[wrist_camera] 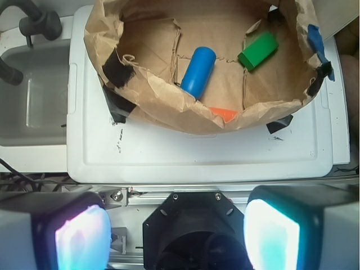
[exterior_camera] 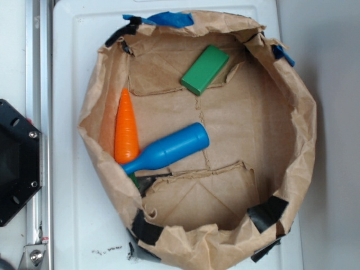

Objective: Grab the green block.

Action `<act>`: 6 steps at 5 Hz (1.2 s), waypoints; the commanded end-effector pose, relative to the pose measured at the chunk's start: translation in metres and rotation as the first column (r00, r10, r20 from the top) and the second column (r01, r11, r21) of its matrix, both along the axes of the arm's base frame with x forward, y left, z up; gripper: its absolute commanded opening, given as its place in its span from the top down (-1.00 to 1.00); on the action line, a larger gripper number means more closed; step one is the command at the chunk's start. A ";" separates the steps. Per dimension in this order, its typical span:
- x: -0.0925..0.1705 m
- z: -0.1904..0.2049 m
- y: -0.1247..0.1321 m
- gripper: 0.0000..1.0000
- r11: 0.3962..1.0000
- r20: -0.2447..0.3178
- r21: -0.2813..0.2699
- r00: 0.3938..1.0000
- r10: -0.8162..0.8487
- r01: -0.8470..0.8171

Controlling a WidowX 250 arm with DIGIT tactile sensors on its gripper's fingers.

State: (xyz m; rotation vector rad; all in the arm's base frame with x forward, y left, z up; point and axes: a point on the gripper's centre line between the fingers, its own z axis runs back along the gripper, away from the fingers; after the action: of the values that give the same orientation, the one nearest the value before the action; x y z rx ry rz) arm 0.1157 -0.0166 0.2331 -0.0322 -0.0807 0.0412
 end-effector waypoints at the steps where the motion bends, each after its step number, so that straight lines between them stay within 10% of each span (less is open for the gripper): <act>1: 0.084 -0.018 0.017 -1.00 0.932 0.084 -0.021 0.929 0.362 -0.361; 6: 0.133 -0.081 0.061 -1.00 0.915 0.053 -0.031 0.913 0.404 -0.403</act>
State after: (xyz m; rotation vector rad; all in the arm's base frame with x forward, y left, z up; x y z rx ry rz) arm 0.2449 0.0369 0.1403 -0.0355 -0.0990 0.4409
